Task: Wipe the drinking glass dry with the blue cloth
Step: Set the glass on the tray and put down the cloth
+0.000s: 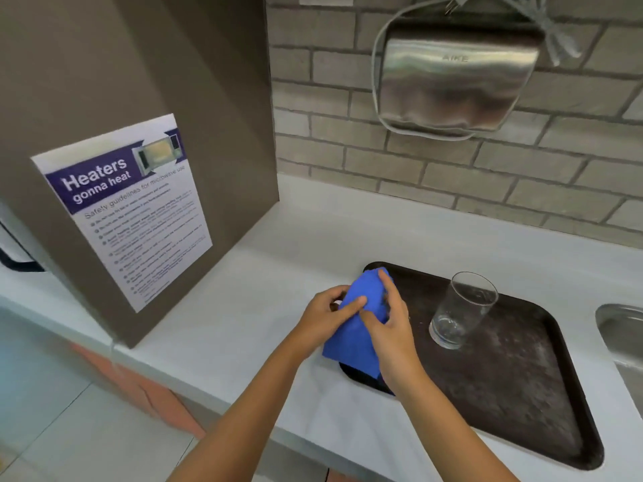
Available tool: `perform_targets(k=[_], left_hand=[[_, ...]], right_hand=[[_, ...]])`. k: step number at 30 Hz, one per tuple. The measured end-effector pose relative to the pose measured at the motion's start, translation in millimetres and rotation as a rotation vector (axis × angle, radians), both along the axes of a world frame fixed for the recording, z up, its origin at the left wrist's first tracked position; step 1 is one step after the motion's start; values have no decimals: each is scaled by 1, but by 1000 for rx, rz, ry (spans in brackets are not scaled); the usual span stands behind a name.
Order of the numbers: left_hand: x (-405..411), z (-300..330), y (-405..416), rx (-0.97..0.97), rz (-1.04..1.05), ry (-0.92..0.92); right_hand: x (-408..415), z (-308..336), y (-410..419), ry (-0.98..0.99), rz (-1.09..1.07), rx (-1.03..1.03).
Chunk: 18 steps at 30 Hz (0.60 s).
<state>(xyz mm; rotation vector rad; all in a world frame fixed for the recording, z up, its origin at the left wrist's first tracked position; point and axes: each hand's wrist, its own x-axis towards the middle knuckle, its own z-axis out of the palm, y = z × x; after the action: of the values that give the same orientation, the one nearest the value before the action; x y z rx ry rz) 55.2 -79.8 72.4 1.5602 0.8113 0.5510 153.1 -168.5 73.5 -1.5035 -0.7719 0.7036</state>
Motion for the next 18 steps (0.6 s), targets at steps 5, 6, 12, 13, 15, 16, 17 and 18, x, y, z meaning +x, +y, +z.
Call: perform_targets(k=[5, 6, 12, 13, 15, 16, 17, 18], left_hand=[[-39, -4, 36, -99, 83, -18], [-44, -8, 42, -138, 88, -29], [-51, -42, 80, -218, 53, 51], [-48, -48, 87, -210, 41, 77], [-40, -60, 98, -162, 19, 136], [-35, -64, 103, -114, 5, 179], [-30, -68, 108, -48, -1, 238], [-26, -73, 113, 29, 4, 301]], right_hand=[[-6, -4, 42, 535, 79, 122], [-5, -6, 50, 558, 102, 112], [-16, -25, 85, 215, 9, -123], [-17, -30, 90, 114, -20, -159], [-19, -39, 100, -134, -65, -220], [-18, -45, 105, -256, -79, -258], [-17, -50, 109, -363, -71, -298], [-15, -55, 112, -437, -41, -347]])
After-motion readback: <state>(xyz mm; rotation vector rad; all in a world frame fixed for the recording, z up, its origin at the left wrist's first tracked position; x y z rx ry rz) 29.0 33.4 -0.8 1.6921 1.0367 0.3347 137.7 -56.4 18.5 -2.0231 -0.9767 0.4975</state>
